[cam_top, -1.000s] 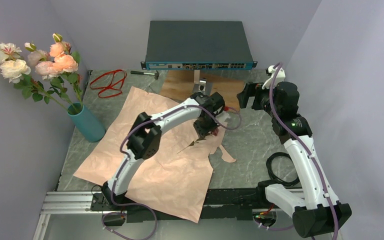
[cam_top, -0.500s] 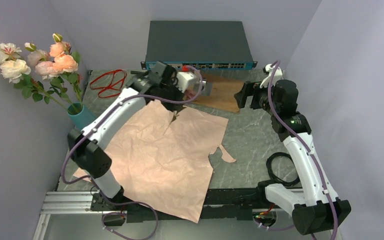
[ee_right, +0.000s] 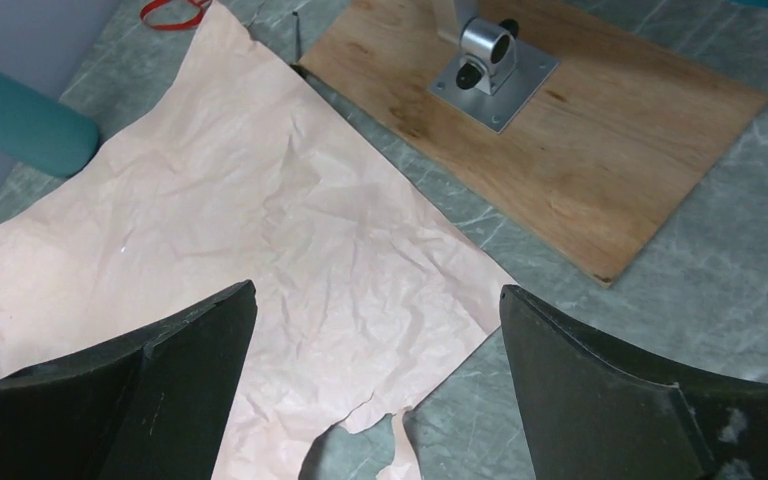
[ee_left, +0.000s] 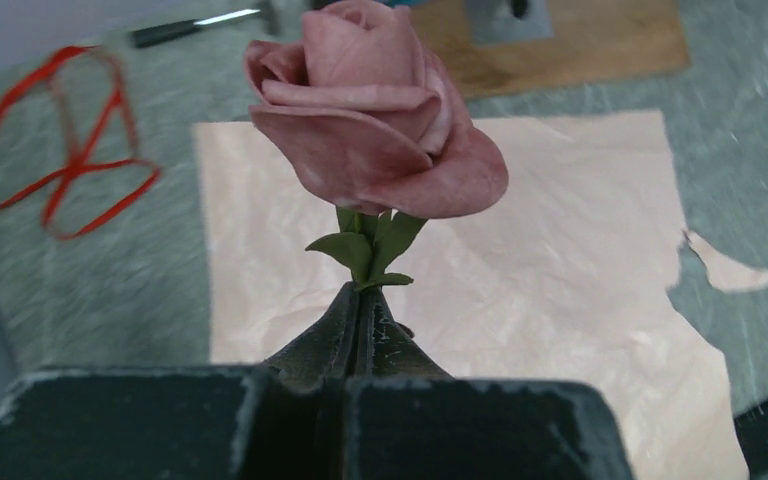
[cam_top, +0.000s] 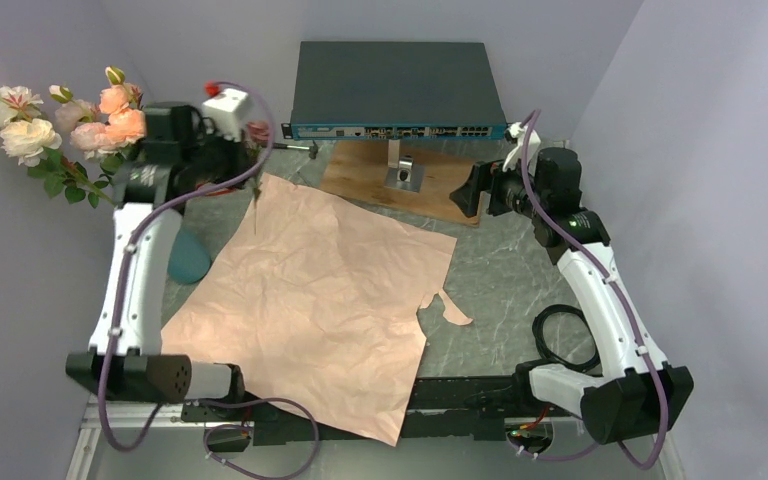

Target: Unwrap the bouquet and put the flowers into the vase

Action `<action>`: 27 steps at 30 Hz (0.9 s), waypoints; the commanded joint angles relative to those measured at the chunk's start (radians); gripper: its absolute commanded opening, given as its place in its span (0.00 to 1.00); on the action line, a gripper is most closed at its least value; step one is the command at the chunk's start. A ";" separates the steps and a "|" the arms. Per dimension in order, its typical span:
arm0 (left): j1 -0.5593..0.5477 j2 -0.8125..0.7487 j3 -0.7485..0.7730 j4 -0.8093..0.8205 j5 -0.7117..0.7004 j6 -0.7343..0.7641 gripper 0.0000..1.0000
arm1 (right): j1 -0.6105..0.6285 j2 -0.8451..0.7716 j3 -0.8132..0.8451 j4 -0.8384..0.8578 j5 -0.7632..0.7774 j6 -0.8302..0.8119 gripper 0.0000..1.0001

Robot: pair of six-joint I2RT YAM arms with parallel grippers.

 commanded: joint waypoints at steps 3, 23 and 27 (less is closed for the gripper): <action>0.249 -0.211 -0.114 0.125 -0.013 -0.079 0.00 | 0.020 0.077 0.084 -0.011 -0.093 -0.039 0.94; 0.603 -0.530 -0.394 0.572 -0.103 -0.058 0.00 | 0.156 0.233 0.192 -0.138 -0.185 -0.246 0.94; 0.603 -0.509 -0.409 0.608 -0.066 0.028 0.00 | 0.169 0.251 0.213 -0.178 -0.203 -0.273 0.94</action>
